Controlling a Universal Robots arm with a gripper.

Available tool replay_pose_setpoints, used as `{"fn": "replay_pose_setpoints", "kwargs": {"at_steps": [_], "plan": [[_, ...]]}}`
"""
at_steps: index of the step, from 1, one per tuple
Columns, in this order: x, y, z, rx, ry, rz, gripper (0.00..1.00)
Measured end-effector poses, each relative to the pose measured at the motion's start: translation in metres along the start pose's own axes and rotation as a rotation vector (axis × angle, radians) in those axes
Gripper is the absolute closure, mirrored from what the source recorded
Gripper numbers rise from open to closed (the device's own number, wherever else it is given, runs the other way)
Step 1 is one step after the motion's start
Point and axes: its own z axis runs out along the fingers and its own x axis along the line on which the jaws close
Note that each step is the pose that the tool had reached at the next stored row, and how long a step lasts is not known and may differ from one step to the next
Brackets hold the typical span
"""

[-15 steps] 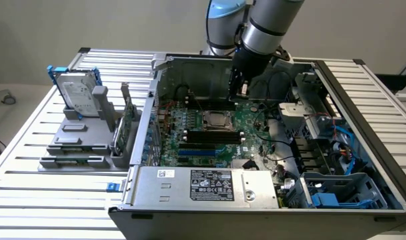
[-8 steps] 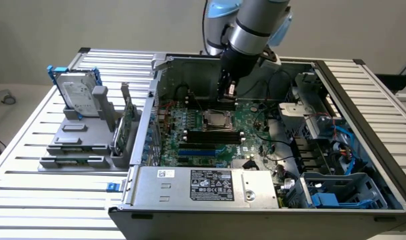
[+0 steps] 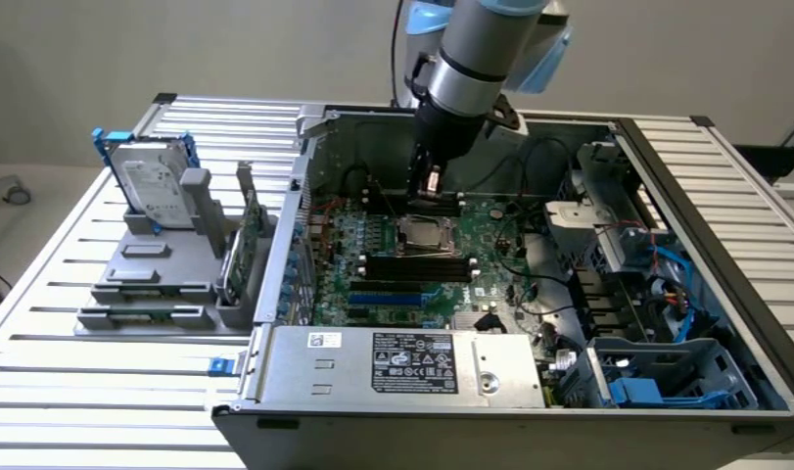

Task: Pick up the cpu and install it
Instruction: 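Close the cpu cover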

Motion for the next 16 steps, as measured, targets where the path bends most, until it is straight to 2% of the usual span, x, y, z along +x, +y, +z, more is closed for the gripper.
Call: {"fn": "replay_pose_setpoints", "kwargs": {"at_steps": [8, 16], "plan": [[-0.001, 0.0000, 0.0150, 0.0004, 0.0000, 0.000, 0.89], [-0.002, -0.0013, 0.0296, 0.0049, -0.0003, 0.000, 0.89]]}}
